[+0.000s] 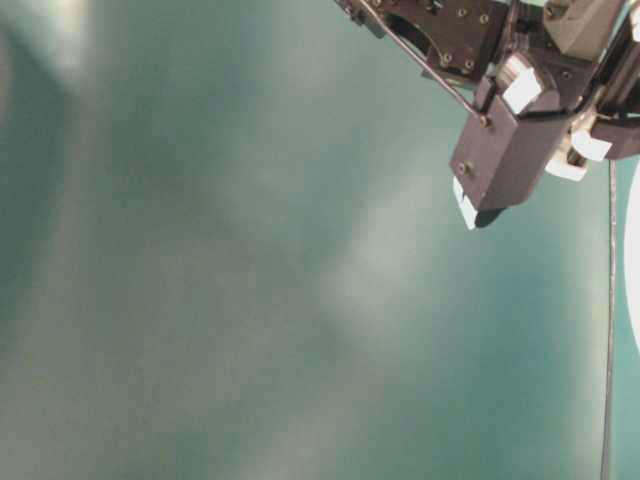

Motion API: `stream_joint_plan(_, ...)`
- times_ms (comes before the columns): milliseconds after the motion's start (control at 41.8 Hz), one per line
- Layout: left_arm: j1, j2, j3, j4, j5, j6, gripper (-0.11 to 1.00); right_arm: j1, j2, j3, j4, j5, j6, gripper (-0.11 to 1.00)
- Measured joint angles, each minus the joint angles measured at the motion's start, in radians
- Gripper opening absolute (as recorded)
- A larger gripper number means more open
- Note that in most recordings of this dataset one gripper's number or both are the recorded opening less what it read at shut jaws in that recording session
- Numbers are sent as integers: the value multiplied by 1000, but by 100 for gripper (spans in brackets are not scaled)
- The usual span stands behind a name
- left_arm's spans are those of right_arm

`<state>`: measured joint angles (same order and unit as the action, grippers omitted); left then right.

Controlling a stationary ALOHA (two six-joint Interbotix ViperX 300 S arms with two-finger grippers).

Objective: Scoop the yellow hexagonal prism block from the bowl with a spoon using the right arm.

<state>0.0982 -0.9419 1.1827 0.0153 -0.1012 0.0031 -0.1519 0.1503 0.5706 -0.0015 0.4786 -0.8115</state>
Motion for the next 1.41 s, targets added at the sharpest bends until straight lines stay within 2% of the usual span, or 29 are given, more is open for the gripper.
stream_joint_plan(167, 0, 0, 0, 0, 0, 0, 0, -2, 2, 0, 6, 2, 0, 53)
stream_joint_plan(263, 0, 0, 0, 0, 0, 0, 0, 0, 2, 0, 23, 9, 0, 49)
stream_joint_plan(430, 0, 0, 0, 0, 0, 0, 0, 0, 2, 6, 66, 46, -3, 31)
stream_joint_plan(622, 0, 0, 0, 0, 0, 0, 0, 3, -9, 25, 84, 55, -2, 12)
stream_joint_plan(932, 0, 0, 0, 0, 0, 0, 0, 5, -66, 81, 87, 69, 3, 12)
stream_joint_plan(1219, 0, 0, 0, 0, 0, -2, 0, 2, -199, 167, 87, 72, 12, 12)
stream_joint_plan(1410, 0, 0, 0, 0, -2, -2, 0, 11, -324, 229, 133, 91, 28, 12)
